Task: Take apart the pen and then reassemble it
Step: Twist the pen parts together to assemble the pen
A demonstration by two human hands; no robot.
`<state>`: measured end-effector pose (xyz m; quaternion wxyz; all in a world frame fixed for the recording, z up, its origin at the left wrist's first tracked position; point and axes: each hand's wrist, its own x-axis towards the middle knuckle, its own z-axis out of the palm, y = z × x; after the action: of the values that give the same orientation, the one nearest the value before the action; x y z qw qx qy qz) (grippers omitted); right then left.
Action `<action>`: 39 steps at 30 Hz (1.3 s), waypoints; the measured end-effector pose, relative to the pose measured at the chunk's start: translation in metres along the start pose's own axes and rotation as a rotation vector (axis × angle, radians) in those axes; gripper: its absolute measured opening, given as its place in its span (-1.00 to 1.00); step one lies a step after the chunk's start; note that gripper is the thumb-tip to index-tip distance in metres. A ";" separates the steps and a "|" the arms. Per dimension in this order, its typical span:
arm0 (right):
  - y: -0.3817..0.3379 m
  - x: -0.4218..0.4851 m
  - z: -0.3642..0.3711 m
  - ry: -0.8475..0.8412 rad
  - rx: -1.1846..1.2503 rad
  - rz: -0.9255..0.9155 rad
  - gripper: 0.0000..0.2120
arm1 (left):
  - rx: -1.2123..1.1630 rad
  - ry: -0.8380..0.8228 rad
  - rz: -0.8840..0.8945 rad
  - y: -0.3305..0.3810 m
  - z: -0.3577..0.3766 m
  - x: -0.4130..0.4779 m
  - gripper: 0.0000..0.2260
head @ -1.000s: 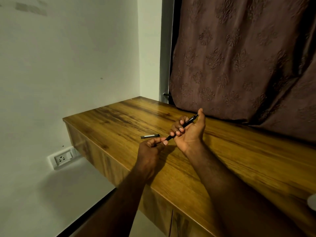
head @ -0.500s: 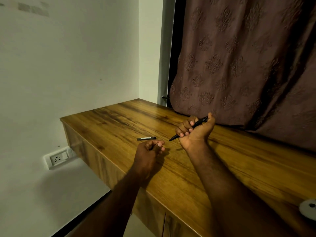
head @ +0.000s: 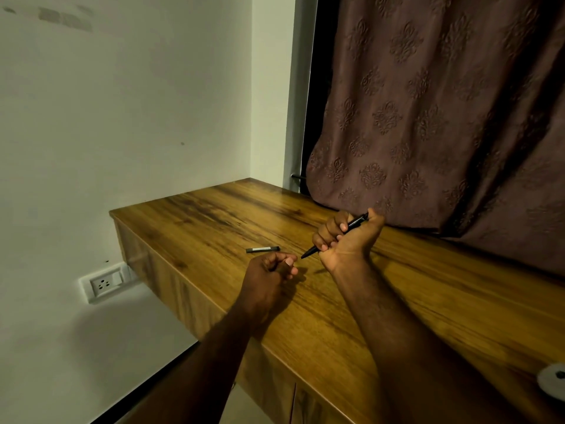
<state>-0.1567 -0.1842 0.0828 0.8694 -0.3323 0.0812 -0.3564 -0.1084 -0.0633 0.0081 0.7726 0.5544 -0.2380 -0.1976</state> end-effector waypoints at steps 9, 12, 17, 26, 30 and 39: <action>-0.006 0.003 -0.002 0.021 0.010 -0.036 -0.49 | -0.008 0.007 -0.044 0.003 0.002 -0.003 -0.85; -0.007 0.004 -0.003 0.025 0.015 -0.041 -0.46 | 0.009 -0.001 -0.039 0.005 0.003 -0.006 -0.83; -0.011 0.007 -0.004 0.033 -0.001 -0.060 -0.49 | 0.090 0.032 -0.003 0.007 0.004 -0.007 -0.81; -0.013 0.008 -0.001 0.040 0.021 -0.072 -0.48 | 0.020 0.063 -0.051 0.013 0.006 -0.009 -0.60; -0.012 0.005 0.006 0.078 0.047 -0.066 -0.44 | -0.044 0.215 0.010 0.015 0.022 -0.024 -0.60; -0.019 0.000 0.012 0.036 0.010 -0.109 -0.47 | -0.211 0.234 -0.038 0.020 0.026 -0.035 -0.70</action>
<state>-0.1633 -0.1876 0.1043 0.8487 -0.3255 0.0769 -0.4097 -0.1510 -0.0575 0.0291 0.8451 0.4939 -0.1136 -0.1702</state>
